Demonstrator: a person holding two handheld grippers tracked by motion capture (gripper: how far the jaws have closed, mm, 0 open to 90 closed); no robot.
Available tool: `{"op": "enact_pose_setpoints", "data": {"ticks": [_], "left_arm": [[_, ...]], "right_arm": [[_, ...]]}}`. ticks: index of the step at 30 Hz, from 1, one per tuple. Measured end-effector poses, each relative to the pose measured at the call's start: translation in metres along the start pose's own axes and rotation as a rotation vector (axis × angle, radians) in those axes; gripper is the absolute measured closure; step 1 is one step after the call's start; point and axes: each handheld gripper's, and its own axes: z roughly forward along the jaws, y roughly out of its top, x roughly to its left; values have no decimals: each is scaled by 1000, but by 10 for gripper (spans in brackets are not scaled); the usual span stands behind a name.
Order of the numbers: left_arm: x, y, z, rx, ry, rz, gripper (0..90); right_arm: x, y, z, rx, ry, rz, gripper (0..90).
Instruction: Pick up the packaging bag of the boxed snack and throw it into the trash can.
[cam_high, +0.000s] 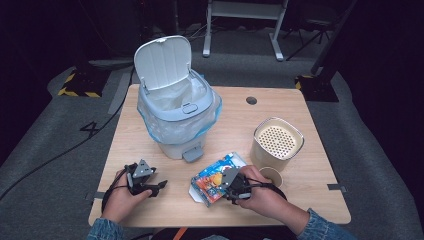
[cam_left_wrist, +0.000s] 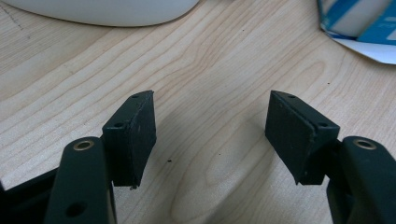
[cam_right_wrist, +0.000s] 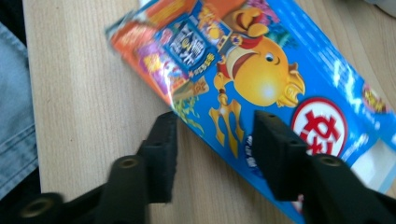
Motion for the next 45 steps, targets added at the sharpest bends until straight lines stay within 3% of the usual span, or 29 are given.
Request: {"op": "enact_pose_setpoints", "data": {"ticks": [2, 3, 8, 15, 18, 27, 33, 38, 45], "left_arm": [[0, 0, 0, 0, 0, 0, 340], [0, 0, 0, 0, 0, 0, 340], [0, 0, 0, 0, 0, 1, 340], [0, 0, 0, 0, 1, 0, 340], [0, 0, 0, -1, 0, -4, 340], [0, 0, 0, -1, 1, -1, 340], [0, 0, 0, -1, 0, -4, 340], [0, 0, 0, 0, 1, -2, 340], [0, 0, 0, 0, 1, 0, 340]], "right_arm": [[0, 0, 0, 3, 3, -13, 587], [0, 2, 0, 9, 11, -47, 661], [2, 6, -1, 15, 10, -141, 765], [3, 11, -8, -43, 11, -201, 869], [2, 11, -13, -60, 20, -190, 880], [-13, 8, -44, -222, 48, -67, 899], [-21, 3, -56, -302, 74, 2, 900], [-27, 0, -65, -372, 117, 48, 900], [-39, -8, -79, -513, 177, 113, 900]]}}
